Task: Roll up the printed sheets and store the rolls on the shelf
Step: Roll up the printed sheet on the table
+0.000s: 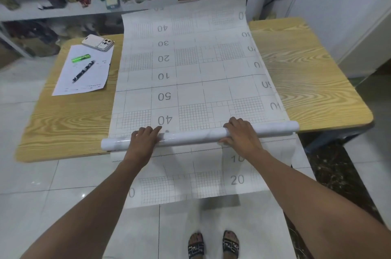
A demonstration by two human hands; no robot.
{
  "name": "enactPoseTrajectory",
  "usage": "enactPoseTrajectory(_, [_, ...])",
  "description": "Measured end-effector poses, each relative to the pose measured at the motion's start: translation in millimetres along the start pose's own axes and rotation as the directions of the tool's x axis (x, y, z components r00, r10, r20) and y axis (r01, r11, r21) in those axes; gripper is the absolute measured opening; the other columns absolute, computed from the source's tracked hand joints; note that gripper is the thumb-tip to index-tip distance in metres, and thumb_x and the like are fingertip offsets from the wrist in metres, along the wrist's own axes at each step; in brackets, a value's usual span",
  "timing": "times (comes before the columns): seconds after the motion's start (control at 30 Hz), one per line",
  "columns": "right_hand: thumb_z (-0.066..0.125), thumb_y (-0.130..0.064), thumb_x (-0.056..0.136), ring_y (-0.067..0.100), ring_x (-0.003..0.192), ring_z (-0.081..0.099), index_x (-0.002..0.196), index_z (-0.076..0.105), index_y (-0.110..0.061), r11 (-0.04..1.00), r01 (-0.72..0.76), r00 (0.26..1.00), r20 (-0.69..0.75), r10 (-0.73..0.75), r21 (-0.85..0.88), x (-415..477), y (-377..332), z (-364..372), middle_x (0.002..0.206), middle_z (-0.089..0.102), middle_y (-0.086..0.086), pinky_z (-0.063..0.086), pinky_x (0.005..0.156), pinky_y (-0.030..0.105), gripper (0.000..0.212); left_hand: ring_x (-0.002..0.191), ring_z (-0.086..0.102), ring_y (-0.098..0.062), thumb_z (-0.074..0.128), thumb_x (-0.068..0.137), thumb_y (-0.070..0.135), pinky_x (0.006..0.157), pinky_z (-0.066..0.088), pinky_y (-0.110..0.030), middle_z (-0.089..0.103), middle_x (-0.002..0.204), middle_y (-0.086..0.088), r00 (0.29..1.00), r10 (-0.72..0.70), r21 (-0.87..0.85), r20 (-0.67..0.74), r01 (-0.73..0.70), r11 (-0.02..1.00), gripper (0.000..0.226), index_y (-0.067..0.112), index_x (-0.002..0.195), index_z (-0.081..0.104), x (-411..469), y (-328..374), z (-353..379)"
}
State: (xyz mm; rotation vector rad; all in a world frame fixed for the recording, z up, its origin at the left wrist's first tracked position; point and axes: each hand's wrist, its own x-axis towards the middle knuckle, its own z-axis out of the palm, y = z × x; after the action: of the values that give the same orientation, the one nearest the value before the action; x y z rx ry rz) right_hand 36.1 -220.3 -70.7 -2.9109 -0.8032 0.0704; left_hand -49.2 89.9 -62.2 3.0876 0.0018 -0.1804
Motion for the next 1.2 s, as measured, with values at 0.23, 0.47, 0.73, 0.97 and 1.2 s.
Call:
enactPoseTrajectory(0.23, [0.062,-0.039,0.083,0.028,0.098,0.051,0.120,0.051,-0.009,0.997,-0.008,1.000,0.030,0.006,0.077,-3.4,-3.6,-7.8,0.109,0.059,0.007,0.038,0.086,0.037,0.048,0.093,0.049,-0.035,0.076,0.075,0.018,0.086,0.044,-0.045,0.043,0.115,-0.020,0.996,-0.083,-0.318,0.046,0.093,0.944,0.057,0.002,0.122,0.047,0.9,5.1,-4.0])
enactPoseTrajectory(0.47, [0.069,-0.032,0.080,0.033,0.084,0.055,0.096,0.062,-0.007,0.998,-0.035,0.998,-0.054,0.032,-0.043,-2.7,-3.1,-0.6,0.096,0.062,0.009,0.046,0.069,0.040,0.030,0.085,0.044,-0.028,0.074,0.072,0.004,0.077,0.046,-0.040,0.045,0.100,-0.018,0.999,-0.050,-0.296,0.016,0.052,0.954,0.040,0.001,0.106,0.053,-0.2,2.5,-0.3])
enactPoseTrajectory(0.73, [0.069,-0.042,0.078,0.030,0.079,0.050,0.100,0.066,-0.012,0.998,-0.053,0.993,-0.104,0.049,-0.036,3.6,-3.5,-1.6,0.099,0.060,0.007,0.045,0.068,0.040,0.037,0.087,0.051,-0.034,0.074,0.066,-0.008,0.073,0.043,-0.045,0.058,0.100,-0.018,0.999,-0.025,-0.072,-0.043,0.022,0.997,0.053,0.003,0.115,0.056,3.5,-4.5,5.6])
enactPoseTrajectory(0.97, [0.080,-0.039,0.066,0.030,0.087,0.051,0.112,0.057,-0.010,0.996,-0.077,0.995,-0.053,0.079,0.038,7.8,-6.0,-0.3,0.100,0.059,0.008,0.043,0.076,0.040,0.059,0.108,0.046,-0.029,0.061,0.081,-0.005,0.094,0.036,-0.040,0.054,0.120,-0.012,0.997,-0.072,-0.189,0.010,0.073,0.979,0.055,0.008,0.130,0.041,10.4,-1.9,2.2])
enactPoseTrajectory(1.2, [0.083,-0.033,0.064,0.027,0.073,0.052,0.091,0.059,-0.008,0.999,-0.044,0.995,-0.094,0.042,-0.023,10.8,-3.0,5.0,0.086,0.058,0.008,0.043,0.063,0.037,0.044,0.100,0.049,-0.032,0.070,0.074,-0.002,0.091,0.038,-0.041,0.056,0.111,-0.017,1.000,0.007,-0.152,-0.008,-0.008,0.988,0.042,0.003,0.112,0.053,8.8,-7.4,2.2])
